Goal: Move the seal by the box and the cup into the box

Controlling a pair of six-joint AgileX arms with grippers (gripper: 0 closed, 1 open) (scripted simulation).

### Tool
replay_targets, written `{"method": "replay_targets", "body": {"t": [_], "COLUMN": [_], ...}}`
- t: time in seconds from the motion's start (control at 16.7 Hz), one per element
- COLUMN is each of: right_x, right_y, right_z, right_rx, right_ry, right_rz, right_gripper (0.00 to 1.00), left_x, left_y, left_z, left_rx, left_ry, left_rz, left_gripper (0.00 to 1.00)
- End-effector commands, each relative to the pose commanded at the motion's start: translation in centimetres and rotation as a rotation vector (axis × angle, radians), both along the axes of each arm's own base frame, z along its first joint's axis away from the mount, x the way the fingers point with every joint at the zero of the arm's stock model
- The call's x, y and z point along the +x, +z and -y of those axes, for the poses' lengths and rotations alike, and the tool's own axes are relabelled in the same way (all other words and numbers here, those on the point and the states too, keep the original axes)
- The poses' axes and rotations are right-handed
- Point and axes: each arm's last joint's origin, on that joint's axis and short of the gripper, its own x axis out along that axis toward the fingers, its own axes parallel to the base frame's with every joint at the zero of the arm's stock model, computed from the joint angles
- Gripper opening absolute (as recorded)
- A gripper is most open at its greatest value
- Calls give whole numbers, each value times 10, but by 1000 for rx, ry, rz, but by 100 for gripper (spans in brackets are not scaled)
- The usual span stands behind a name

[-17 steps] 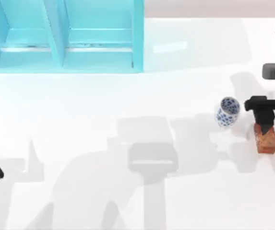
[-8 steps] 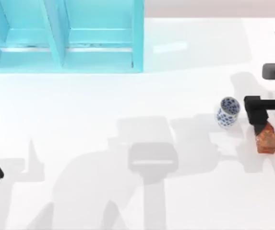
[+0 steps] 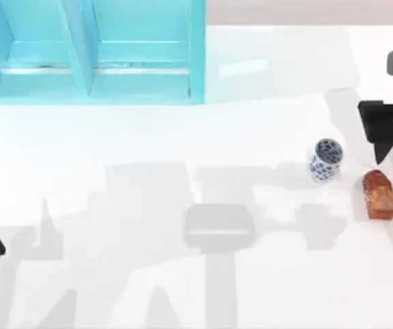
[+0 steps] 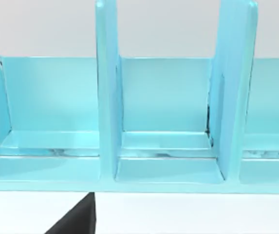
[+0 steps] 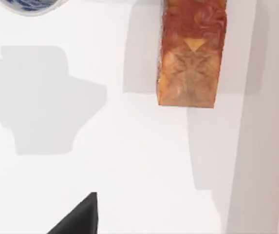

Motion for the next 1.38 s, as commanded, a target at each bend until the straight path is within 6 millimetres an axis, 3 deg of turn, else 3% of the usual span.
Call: {"method": "replay_targets", "body": {"t": [0.24,0.6,0.78,1.02,1.2,1.38], "right_x": [-4,-1,21,60,69,69], "right_y": [35,34,23,-17,-25,-25], "right_z": [1,-5,-22,-41,-58,-56], "right_rx": [4,4,6,-4,3,3], "right_ry": [-3,7,12,-14,-3,-6], "right_rz": [9,13,23,-19,7,4], "right_gripper": [100,100,100,100,100,100], "left_x": [0,0,0,0,0,0], "left_y": [0,0,0,0,0,0], "left_z": [0,0,0,0,0,0], "left_rx": [0,0,0,0,0,0], "left_ry": [0,0,0,0,0,0], "left_rz": [0,0,0,0,0,0], "left_gripper": [100,100,100,100,100,100]}}
